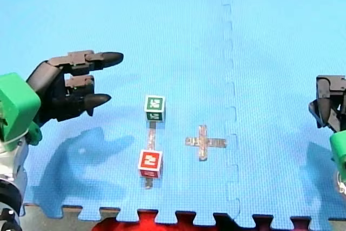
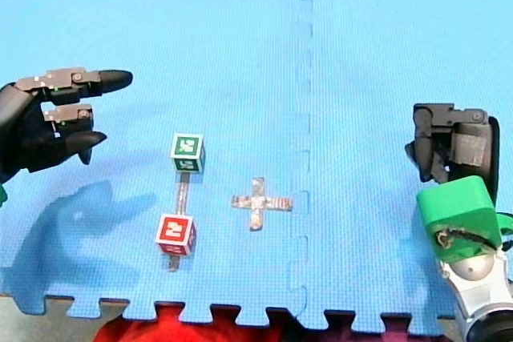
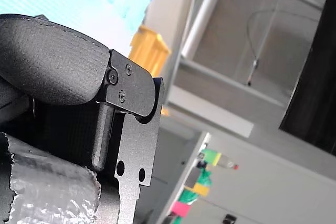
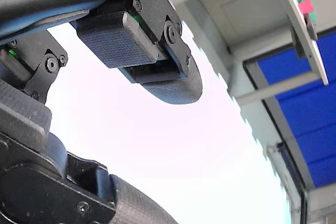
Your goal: Stack cube left
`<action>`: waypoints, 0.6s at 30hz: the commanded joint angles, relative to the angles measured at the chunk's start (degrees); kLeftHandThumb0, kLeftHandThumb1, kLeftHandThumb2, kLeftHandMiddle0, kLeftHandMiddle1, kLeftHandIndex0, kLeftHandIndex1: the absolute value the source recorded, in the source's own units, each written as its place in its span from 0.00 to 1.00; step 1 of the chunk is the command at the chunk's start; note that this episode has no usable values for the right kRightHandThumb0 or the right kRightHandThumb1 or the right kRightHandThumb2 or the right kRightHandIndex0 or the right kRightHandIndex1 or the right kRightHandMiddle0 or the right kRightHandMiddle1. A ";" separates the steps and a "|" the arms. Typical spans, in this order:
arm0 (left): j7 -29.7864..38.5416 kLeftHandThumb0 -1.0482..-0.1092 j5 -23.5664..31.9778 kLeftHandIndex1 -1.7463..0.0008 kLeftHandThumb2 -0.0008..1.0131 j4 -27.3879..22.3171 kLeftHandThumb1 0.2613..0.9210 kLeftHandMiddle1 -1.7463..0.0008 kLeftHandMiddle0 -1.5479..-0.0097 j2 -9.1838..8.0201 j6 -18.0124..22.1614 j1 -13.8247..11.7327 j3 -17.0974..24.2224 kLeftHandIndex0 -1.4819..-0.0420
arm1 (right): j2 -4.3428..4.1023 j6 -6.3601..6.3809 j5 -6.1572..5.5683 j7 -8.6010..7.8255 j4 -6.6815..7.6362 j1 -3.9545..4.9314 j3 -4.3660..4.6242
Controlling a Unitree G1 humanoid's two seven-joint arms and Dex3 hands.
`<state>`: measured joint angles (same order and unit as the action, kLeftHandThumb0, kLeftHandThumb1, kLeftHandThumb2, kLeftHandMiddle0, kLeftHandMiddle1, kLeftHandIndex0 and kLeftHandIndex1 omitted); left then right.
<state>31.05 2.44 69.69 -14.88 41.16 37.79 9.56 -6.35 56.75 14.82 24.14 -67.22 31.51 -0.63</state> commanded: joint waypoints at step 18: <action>4.56 0.10 -4.83 1.00 0.02 -2.27 0.73 0.00 0.44 -4.62 0.93 -2.45 -6.15 0.53 | -0.39 0.33 0.20 0.34 -0.05 0.34 0.07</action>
<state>35.31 -1.83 67.67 -18.95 41.88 35.82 4.13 -6.43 56.83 15.10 24.23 -67.23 31.65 -0.57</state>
